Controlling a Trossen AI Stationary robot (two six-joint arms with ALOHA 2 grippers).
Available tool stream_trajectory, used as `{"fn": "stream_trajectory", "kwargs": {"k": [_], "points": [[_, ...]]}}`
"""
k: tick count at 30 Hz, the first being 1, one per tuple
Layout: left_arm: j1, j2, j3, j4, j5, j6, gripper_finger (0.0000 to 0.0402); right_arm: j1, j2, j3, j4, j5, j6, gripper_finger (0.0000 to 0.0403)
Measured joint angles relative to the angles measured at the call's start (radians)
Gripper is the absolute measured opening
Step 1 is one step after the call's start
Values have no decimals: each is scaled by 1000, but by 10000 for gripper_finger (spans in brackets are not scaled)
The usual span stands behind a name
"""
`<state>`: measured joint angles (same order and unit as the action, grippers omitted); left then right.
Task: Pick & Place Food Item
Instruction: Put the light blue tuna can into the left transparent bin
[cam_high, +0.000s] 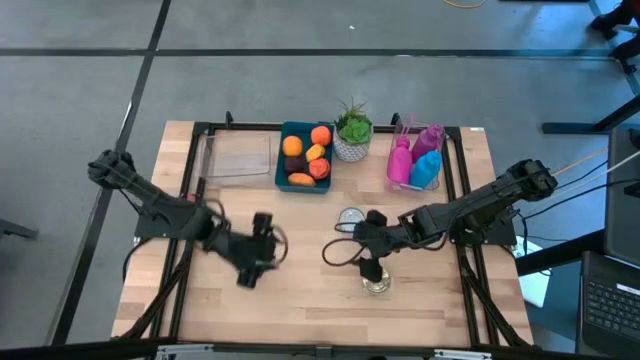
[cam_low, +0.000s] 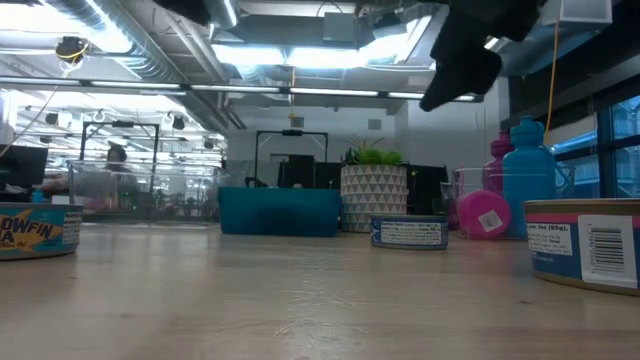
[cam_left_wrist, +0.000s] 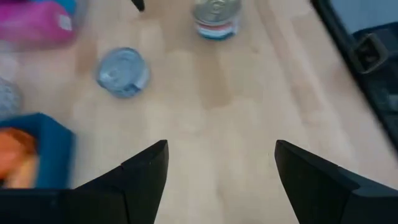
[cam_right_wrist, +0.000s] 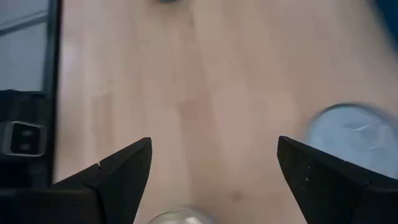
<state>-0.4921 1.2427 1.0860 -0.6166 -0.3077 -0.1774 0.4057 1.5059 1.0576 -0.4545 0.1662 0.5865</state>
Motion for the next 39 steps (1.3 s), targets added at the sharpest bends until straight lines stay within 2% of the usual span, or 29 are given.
{"fn": "stream_trajectory", "kwargs": {"k": [5,10,13,18,22,39], "points": [[-132,57,-46,-88,-70,-236,281,37,63,0,-6,-77,149,341],[-182,167,-48,-242,-132,-394,281,55,119,0,-2,-107,210,341],[-201,237,-48,-279,-129,-402,281,56,129,-1,-3,-107,217,341],[-231,339,-47,-272,21,-420,281,56,128,0,-2,-106,217,341],[-258,374,-45,-265,65,-472,280,56,128,0,-2,-103,214,341],[-286,377,5,-251,67,-506,280,56,128,0,-2,-95,191,341]]}}
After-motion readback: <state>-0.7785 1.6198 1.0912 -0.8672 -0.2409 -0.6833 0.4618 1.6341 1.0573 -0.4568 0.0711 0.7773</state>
